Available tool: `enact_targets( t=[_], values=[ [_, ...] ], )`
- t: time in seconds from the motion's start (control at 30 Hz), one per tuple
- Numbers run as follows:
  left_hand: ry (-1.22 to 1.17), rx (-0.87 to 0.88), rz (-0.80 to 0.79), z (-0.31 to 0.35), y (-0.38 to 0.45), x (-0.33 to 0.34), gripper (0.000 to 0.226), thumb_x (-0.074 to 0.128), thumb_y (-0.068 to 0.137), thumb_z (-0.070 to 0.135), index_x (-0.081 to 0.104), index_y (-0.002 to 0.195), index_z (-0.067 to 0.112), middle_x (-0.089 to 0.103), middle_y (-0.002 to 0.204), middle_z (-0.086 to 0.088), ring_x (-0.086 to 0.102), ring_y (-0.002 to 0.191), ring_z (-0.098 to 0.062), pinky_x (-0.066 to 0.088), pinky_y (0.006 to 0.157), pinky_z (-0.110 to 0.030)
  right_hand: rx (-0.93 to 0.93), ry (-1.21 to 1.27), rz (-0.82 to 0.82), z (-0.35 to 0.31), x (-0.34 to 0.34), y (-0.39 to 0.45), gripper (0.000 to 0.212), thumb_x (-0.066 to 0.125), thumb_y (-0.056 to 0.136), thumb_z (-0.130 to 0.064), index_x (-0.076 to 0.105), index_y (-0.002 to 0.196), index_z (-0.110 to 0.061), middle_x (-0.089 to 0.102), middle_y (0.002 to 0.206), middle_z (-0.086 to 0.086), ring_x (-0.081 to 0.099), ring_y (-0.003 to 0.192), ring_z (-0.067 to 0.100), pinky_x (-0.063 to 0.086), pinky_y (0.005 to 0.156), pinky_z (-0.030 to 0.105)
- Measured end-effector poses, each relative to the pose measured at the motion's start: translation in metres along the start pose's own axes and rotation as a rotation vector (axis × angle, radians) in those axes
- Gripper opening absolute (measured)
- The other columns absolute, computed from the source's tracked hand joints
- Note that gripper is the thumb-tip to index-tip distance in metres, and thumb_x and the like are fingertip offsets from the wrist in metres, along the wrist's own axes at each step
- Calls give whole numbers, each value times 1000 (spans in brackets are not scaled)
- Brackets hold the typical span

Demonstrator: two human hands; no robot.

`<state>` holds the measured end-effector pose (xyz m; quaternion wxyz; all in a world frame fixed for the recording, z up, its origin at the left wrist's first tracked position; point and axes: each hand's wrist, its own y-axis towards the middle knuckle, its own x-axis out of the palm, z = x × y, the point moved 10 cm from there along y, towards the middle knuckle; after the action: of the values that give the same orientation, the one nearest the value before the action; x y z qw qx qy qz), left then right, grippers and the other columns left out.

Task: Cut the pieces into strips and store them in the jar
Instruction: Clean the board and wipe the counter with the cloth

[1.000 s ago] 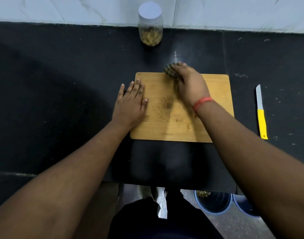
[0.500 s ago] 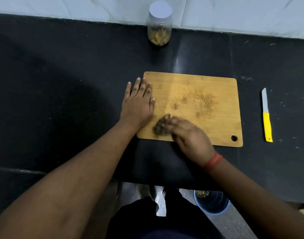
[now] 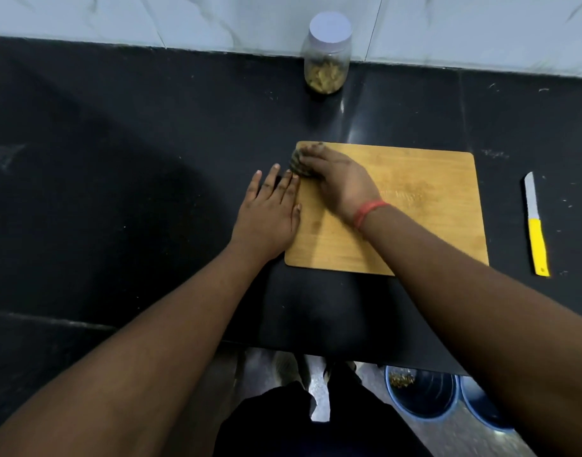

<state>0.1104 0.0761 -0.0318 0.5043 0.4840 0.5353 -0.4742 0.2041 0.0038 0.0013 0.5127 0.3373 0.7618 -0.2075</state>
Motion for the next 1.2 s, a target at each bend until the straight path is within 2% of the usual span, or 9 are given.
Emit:
enact_targets(
  t=[0.2, 0.33, 0.43, 0.57, 0.7, 0.87, 0.97, 1.07, 1.2],
  values=[
    [-31, -17, -28, -2, -2, 5, 65, 7, 102, 40, 20, 159, 11, 22, 166, -5, 8, 155, -27, 6, 125, -51, -34, 95, 77, -26, 3, -106, 50, 51, 88, 6, 65, 128, -20, 55, 141, -1, 46, 134, 17, 40, 110, 29],
    [-53, -23, -28, -3, -2, 6, 63, 10, 103, 39, 19, 159, 11, 22, 166, -5, 7, 155, -27, 5, 125, -50, -203, 295, -107, -54, 11, -156, 52, 40, 82, 2, 71, 119, -17, 61, 134, -3, 46, 130, 7, 34, 111, 19],
    [-13, 32, -46, -2, 1, 3, 61, 13, 105, 38, 19, 159, 10, 23, 166, -7, 6, 156, -25, 2, 126, -47, -94, 444, -91, -30, -5, -142, 55, 44, 78, 12, 72, 118, -14, 62, 133, -1, 48, 130, 6, 33, 112, 19],
    [-5, 126, -93, -7, 7, -6, 59, 14, 106, 39, 21, 159, 15, 25, 165, -3, 3, 156, -25, 0, 126, -47, 125, 238, 92, 4, -9, -97, 49, 54, 88, 7, 62, 131, -14, 53, 142, 7, 46, 134, 21, 31, 115, 25],
    [-16, 121, -141, -12, 5, -2, 59, 16, 106, 42, 12, 161, 21, 12, 169, -2, -6, 155, -26, -3, 125, -49, -60, 96, 41, -41, 12, -112, 58, 54, 82, 13, 62, 131, -18, 51, 144, 7, 42, 137, 25, 27, 113, 26],
    [-34, 89, -134, -14, 4, 0, 60, 18, 106, 47, 12, 161, 24, 4, 169, -3, -11, 155, -28, -4, 125, -51, -275, 296, -188, -79, 22, -164, 59, 50, 76, 18, 71, 120, -15, 57, 139, 1, 45, 136, 15, 33, 115, 26],
    [-55, 92, -146, -17, 5, 2, 60, 18, 106, 49, 11, 161, 27, 3, 169, -3, -12, 155, -28, -4, 124, -51, 20, 400, -17, -35, 3, -144, 59, 49, 78, 17, 68, 124, -15, 56, 140, -1, 45, 135, 13, 30, 115, 20],
    [-63, 85, -144, -20, 6, 2, 60, 19, 105, 54, 12, 160, 32, 4, 169, -5, -12, 155, -30, -2, 124, -53, 251, 226, 137, -2, -6, -114, 51, 52, 88, 6, 60, 134, -16, 49, 147, 3, 40, 139, 19, 28, 117, 25],
    [-57, 64, -168, -23, 4, 3, 60, 19, 104, 58, 11, 160, 36, 0, 169, -6, -13, 154, -31, -2, 124, -54, -19, 79, 54, -47, 19, -122, 62, 51, 83, 10, 56, 138, -20, 46, 149, 6, 35, 142, 25, 33, 116, 35]
  ],
)
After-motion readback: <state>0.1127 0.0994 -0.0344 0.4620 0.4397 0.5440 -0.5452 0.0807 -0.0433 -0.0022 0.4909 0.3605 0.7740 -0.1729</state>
